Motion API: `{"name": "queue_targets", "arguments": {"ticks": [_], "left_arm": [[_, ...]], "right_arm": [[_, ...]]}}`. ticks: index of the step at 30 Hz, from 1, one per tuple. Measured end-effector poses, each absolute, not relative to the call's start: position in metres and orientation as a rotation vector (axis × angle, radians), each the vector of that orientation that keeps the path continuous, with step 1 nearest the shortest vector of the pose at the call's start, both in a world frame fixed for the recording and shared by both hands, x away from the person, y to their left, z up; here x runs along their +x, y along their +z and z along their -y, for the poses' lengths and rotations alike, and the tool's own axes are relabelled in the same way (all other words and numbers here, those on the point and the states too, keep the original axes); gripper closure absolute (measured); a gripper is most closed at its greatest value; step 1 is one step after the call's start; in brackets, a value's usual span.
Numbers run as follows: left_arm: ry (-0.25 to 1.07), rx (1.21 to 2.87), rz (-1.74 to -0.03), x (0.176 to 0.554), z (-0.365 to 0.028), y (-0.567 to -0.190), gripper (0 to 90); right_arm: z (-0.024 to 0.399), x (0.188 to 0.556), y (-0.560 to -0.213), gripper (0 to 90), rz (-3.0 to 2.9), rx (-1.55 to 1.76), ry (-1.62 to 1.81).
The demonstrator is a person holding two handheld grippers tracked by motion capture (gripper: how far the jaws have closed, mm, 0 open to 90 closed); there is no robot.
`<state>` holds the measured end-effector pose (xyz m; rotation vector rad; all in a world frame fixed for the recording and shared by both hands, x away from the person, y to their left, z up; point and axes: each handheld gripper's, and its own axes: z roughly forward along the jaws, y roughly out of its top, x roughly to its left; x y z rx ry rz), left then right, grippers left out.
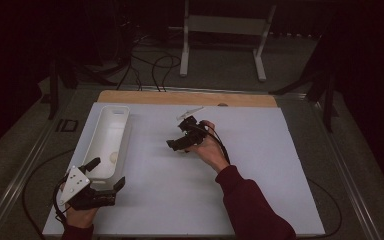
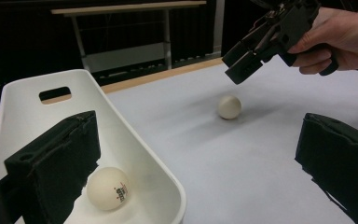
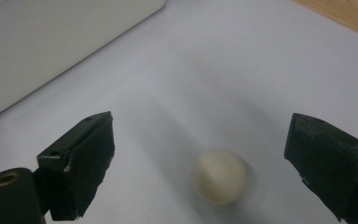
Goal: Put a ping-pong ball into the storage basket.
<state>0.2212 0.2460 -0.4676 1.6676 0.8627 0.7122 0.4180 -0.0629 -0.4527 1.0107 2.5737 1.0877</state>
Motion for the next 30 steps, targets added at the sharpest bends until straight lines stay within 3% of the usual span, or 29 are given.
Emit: {"name": "queue_targets", "arguments": {"ticks": [30], "left_arm": [[0.713, 1.666, -0.865, 0.221, -0.247, -0.467, 0.0]], "right_arm": [[0.069, 0.420, -0.470, 8.0, -2.593, 1.050, 1.073]]}}
